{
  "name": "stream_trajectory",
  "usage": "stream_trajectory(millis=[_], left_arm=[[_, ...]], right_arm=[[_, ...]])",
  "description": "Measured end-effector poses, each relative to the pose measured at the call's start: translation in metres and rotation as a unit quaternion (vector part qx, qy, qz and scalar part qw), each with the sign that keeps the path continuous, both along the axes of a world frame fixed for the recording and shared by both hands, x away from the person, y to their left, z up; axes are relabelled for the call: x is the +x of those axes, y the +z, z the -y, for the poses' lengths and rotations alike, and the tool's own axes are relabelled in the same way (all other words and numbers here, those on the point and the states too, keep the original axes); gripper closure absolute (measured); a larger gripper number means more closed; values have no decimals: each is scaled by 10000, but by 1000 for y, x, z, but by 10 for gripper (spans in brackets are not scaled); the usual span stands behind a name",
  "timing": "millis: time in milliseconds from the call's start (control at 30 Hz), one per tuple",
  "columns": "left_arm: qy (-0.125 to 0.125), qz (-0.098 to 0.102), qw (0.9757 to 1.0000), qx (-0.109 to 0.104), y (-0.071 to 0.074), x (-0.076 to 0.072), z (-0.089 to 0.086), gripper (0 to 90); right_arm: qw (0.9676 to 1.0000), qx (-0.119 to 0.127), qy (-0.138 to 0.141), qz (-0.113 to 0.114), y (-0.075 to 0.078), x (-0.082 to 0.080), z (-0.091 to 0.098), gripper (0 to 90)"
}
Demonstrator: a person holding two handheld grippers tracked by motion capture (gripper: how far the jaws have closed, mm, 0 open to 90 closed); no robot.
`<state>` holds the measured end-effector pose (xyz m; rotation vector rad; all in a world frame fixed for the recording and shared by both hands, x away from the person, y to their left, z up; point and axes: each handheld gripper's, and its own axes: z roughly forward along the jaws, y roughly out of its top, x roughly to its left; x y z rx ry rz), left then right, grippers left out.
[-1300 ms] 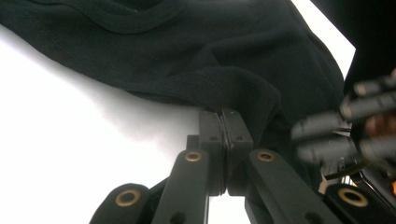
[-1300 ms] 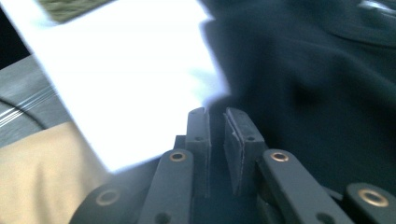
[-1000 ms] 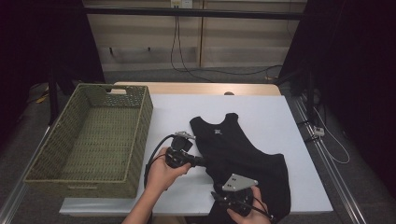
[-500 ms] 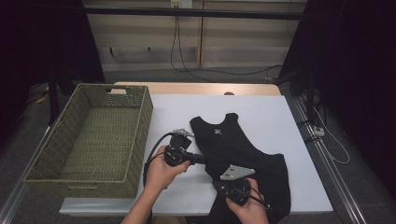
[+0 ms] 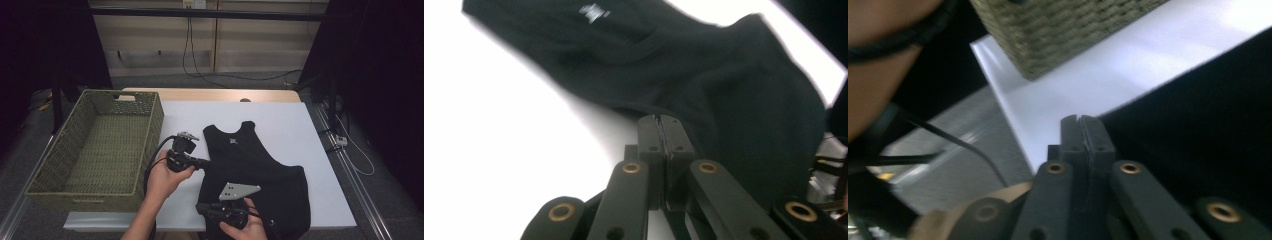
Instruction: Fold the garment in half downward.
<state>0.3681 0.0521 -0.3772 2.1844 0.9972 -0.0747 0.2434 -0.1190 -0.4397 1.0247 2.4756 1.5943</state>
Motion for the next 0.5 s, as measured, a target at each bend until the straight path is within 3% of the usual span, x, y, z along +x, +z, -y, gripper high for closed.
stream_trajectory(millis=[100,133,267,367,500], left_arm=[[-3,-82,9996,272,-7,-1,-3,893],[61,-87,9996,265,-9,-2,-4,893],[77,-171,9992,341,-13,-3,-9,893],[116,-217,9991,356,-16,-3,-12,892],[203,-227,9989,348,-18,-2,-15,890]], right_arm=[[9998,-172,-69,-8,-1,0,5,592],[9996,-234,-164,53,1,0,9,524],[9961,-376,-758,238,13,5,48,462],[9894,-463,-1338,307,18,13,86,459],[9760,-680,-2045,322,15,26,132,432]])
